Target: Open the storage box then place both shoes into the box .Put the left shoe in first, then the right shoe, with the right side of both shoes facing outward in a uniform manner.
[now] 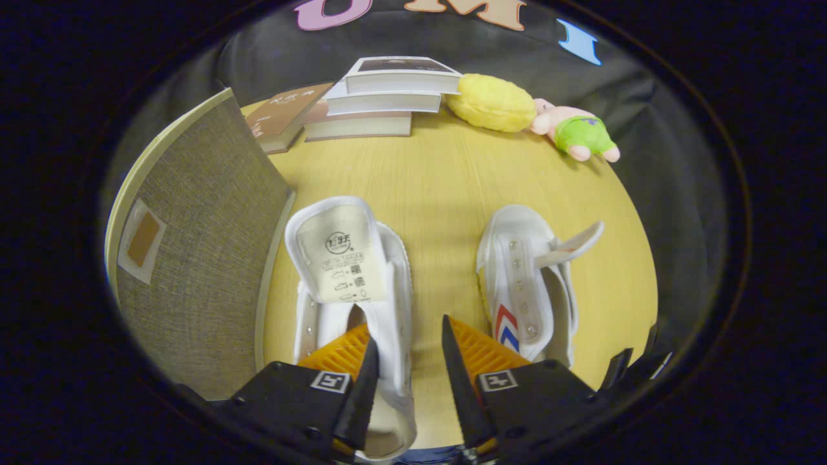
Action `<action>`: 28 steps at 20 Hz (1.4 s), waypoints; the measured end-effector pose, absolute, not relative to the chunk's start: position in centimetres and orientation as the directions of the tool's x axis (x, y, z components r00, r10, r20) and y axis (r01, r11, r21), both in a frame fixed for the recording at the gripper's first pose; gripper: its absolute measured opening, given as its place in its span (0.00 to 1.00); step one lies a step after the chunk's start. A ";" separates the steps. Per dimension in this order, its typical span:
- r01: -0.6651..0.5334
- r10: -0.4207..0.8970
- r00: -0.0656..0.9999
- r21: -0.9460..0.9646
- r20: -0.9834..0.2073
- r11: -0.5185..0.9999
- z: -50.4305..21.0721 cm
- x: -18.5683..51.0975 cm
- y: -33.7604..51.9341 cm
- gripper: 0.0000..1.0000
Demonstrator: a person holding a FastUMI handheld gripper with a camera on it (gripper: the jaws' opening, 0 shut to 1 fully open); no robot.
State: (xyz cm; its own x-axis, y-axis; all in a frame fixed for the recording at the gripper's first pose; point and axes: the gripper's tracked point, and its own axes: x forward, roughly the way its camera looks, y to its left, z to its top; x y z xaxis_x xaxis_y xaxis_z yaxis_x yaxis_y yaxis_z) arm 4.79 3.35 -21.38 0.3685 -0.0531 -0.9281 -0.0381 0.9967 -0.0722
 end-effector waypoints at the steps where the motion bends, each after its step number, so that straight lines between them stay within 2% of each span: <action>1: -0.029 -0.041 0.376 -0.056 -0.926 0.998 -21.5 4.9 3.7 0.44; 4: -0.024 -0.045 0.391 -0.059 -0.919 0.998 -21.6 4.7 4.0 0.25; 10: 0.026 -0.101 0.388 -0.099 -0.916 0.995 -21.2 4.4 4.1 0.25; 12: 0.045 -0.143 0.414 -0.137 -0.899 0.990 -21.5 4.7 3.6 0.17; 17: 0.053 -0.197 0.434 -0.193 -0.879 0.980 -20.9 4.5 3.4 0.07; 19: 0.052 -0.234 0.432 -0.235 -0.871 0.971 -20.2 4.4 3.4 0.06; 24: 0.041 -0.322 0.463 -0.343 -0.826 0.938 -16.0 4.4 3.7 0.04; 28: 0.079 -0.359 0.527 -0.375 -0.771 0.923 -10.7 5.3 3.6 0.05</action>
State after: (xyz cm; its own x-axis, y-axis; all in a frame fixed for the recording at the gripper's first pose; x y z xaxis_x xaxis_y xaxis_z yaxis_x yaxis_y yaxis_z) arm 5.27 3.56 -10.67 0.5267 -0.3586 -0.7708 0.0793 0.9235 -0.3754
